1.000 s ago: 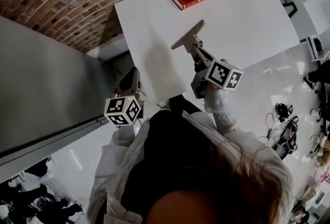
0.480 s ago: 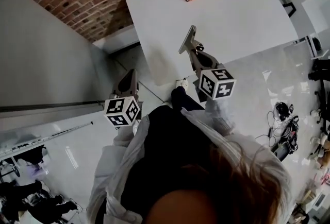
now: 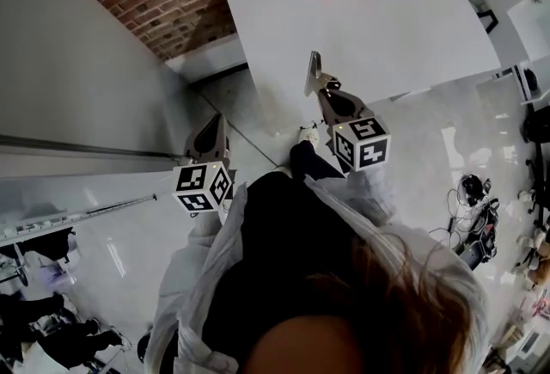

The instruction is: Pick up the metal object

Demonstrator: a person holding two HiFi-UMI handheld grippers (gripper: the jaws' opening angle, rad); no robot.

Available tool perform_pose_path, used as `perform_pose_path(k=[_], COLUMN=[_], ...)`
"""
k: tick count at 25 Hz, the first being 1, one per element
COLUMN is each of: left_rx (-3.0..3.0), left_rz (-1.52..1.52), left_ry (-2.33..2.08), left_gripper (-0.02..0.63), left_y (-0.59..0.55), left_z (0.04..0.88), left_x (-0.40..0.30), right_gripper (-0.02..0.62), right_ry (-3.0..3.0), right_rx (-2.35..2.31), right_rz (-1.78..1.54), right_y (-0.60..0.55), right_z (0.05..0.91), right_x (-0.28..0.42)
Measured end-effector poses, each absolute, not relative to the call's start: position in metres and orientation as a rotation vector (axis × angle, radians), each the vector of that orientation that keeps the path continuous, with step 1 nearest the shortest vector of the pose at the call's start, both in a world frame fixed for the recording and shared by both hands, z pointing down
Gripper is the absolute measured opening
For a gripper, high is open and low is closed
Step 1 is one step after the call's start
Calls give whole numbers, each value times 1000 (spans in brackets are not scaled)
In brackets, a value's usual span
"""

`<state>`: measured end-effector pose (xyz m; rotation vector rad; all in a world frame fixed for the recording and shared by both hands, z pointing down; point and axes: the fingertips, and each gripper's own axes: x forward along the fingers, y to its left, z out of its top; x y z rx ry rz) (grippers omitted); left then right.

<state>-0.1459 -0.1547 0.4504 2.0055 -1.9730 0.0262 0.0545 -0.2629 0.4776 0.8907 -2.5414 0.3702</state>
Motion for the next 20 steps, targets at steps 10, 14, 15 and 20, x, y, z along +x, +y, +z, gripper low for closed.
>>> perform_pose_path(k=[10,14,15,20], left_rx=[2023,2023,2022,2021], left_rz=[16,13,12,5], left_ry=[-1938,-1926,-1924,-1916], left_gripper=[22,23,23,22], left_y=[-156,-158,-159,-163], left_z=[453,455,456,459], left_x=[-144,-144,-145,-144], right_gripper=[12,12,12,12], right_ry=[-2527,-2514,-2513,-2514], right_rx=[850,840,839,826], right_rz=[314,282,281,303], right_y=[-255,-255,-256,-259], right_z=[478,476,475,477], right_x=[40,37,36,34])
